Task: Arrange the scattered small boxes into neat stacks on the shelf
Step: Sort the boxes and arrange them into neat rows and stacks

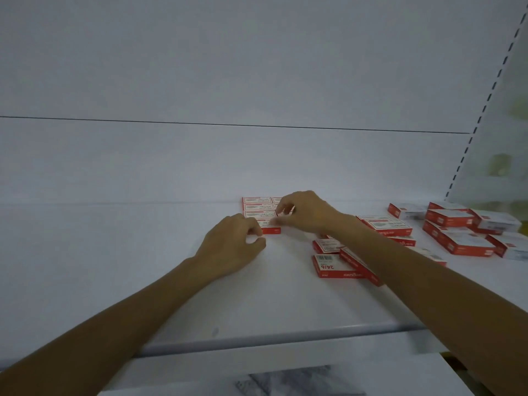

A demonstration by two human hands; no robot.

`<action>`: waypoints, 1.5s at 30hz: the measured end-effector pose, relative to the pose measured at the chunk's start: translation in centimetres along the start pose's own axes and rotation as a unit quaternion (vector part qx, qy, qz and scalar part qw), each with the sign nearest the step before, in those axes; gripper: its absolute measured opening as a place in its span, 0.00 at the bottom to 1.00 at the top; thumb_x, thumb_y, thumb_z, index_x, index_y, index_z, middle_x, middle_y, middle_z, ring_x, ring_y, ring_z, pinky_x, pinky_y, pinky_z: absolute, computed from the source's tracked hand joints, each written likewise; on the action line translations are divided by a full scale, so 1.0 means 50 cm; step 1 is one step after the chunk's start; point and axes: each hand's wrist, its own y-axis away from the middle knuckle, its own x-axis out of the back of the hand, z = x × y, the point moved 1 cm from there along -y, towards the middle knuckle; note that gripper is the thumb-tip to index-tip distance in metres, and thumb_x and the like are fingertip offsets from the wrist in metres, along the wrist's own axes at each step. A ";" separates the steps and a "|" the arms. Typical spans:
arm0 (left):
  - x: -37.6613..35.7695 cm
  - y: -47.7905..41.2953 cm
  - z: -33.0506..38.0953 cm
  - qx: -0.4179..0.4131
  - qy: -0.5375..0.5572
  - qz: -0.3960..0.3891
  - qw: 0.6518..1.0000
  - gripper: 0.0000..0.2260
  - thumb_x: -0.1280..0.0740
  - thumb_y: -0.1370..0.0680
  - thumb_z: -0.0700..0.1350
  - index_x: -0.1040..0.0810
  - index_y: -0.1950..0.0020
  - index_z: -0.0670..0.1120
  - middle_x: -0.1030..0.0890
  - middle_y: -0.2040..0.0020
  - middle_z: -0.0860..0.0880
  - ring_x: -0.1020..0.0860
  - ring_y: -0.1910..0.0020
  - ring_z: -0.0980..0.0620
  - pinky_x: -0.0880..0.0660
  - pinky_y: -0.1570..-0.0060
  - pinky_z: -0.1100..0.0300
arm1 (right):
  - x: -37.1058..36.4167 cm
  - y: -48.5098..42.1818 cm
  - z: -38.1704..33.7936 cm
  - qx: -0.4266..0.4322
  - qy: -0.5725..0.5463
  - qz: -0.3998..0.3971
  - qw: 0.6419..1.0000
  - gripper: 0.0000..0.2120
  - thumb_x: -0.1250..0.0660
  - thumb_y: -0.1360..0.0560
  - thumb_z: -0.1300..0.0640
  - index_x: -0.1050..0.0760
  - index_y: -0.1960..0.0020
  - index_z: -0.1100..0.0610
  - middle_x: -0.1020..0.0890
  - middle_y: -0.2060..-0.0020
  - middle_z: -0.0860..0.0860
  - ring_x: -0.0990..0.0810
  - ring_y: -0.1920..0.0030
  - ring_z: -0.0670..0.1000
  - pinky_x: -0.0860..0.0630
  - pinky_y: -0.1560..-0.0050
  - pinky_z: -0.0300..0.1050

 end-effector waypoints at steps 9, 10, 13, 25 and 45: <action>-0.052 -0.034 0.158 -0.093 0.061 -0.005 0.994 0.11 0.37 0.24 0.51 0.22 0.45 0.48 0.21 0.45 0.51 0.26 0.49 0.55 0.27 0.48 0.57 | 0.140 0.114 0.168 -0.080 0.004 0.003 0.997 0.09 0.32 0.27 0.51 0.20 0.50 0.55 0.18 0.50 0.50 0.22 0.53 0.47 0.31 0.58 0.34; -0.061 -0.036 0.175 -0.097 0.051 -0.010 0.994 0.12 0.37 0.24 0.51 0.22 0.44 0.48 0.21 0.45 0.51 0.25 0.48 0.54 0.27 0.48 0.57 | 0.148 0.121 0.185 -0.086 0.005 -0.002 0.996 0.09 0.32 0.27 0.51 0.20 0.50 0.55 0.18 0.50 0.50 0.22 0.54 0.47 0.31 0.60 0.33; -0.082 -0.053 0.223 -0.102 0.037 -0.005 0.994 0.12 0.38 0.23 0.52 0.22 0.43 0.48 0.21 0.44 0.50 0.25 0.48 0.54 0.26 0.47 0.55 | 0.155 0.140 0.224 -0.092 -0.007 -0.013 0.996 0.10 0.33 0.26 0.50 0.21 0.49 0.53 0.18 0.49 0.49 0.22 0.53 0.47 0.31 0.60 0.32; -0.143 -0.069 0.291 -0.049 0.052 -0.064 0.995 0.14 0.39 0.23 0.54 0.26 0.40 0.51 0.27 0.39 0.50 0.28 0.49 0.57 0.27 0.56 0.66 | 0.157 0.176 0.286 -0.012 -0.020 -0.082 0.996 0.18 0.31 0.28 0.50 0.25 0.40 0.51 0.21 0.46 0.46 0.24 0.47 0.46 0.32 0.54 0.34; -0.068 -0.030 0.199 -0.017 0.007 0.032 0.999 0.14 0.40 0.21 0.51 0.26 0.38 0.48 0.24 0.39 0.50 0.28 0.43 0.54 0.32 0.45 0.61 | 0.125 0.114 0.141 0.163 0.001 0.173 0.971 0.22 0.28 0.31 0.57 0.27 0.38 0.59 0.23 0.43 0.54 0.28 0.43 0.51 0.34 0.46 0.35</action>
